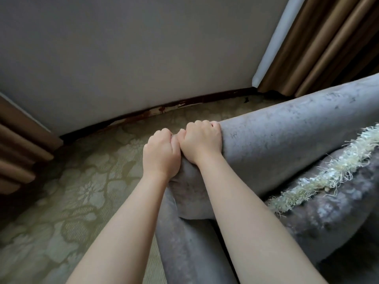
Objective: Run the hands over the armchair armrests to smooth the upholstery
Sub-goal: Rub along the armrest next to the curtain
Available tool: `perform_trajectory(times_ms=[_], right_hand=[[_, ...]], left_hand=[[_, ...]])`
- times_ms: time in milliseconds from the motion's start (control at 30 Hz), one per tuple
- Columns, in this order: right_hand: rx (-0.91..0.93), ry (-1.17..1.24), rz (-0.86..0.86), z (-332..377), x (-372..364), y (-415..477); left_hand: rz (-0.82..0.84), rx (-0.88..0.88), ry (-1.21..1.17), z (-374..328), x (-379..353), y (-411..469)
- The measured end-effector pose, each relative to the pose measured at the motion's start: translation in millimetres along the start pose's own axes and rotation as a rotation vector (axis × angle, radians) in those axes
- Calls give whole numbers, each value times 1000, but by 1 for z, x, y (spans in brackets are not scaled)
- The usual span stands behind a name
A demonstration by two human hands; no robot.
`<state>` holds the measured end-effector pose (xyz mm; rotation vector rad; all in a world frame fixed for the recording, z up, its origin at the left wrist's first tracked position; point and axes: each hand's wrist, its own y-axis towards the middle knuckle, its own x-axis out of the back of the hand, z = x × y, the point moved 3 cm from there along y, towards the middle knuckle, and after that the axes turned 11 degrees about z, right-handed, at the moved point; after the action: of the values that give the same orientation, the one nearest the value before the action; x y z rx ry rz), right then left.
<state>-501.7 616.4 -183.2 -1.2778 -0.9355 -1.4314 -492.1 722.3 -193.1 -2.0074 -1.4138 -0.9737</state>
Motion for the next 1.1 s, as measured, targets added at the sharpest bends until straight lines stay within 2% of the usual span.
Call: perform_trajectory(times_ms=[200, 700, 967, 1100], right_hand=[[-70, 48, -70, -1, -1, 9], [-135, 83, -198, 2, 2, 16], [-100, 78, -215, -1, -2, 24], [-97, 91, -180, -3, -2, 21]], left_hand=[[-76, -48, -41, 4, -4, 10], [-23, -107, -22, 9, -6, 19], [-65, -144, 22, 9, -10, 26], [-90, -77, 15, 6, -9, 23]])
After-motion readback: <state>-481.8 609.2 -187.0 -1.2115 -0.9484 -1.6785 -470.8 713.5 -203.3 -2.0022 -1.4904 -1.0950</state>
